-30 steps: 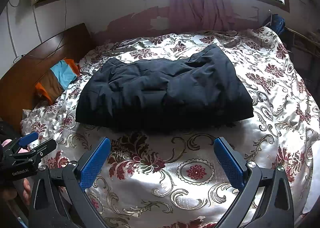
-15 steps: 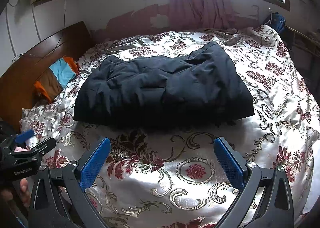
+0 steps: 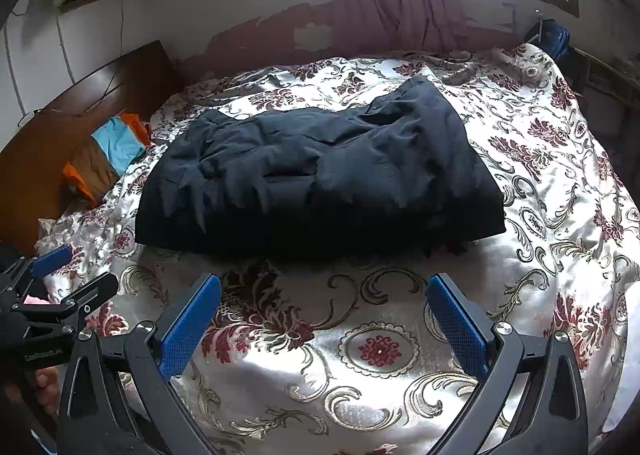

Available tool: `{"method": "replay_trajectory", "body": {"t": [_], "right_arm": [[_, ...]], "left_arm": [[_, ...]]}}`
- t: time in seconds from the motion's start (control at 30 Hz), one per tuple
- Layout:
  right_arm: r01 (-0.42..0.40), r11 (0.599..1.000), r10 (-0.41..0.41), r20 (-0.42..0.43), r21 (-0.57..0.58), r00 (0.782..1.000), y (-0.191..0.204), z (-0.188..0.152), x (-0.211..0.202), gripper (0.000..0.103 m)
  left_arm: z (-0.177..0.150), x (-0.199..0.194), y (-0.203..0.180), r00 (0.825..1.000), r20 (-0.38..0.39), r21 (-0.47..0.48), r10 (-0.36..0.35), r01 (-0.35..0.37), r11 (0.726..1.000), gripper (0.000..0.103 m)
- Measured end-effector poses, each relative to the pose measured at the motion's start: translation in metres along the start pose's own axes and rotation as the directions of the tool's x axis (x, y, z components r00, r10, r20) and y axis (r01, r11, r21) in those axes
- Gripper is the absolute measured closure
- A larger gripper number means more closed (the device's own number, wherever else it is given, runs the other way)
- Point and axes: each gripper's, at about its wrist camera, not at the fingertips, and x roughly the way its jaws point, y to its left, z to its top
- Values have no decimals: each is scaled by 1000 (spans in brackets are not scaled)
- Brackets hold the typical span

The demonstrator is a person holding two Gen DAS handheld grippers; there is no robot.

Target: Fold large clothes

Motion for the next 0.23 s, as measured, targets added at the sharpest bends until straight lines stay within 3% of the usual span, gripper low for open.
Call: {"method": "replay_trajectory", "body": {"t": [0.23], "right_arm": [[4, 1000, -3, -16, 10, 1000, -14, 7, 15, 2]], "left_arm": [[9, 18, -7, 1000, -25, -15, 3, -3, 1000, 0]]}}
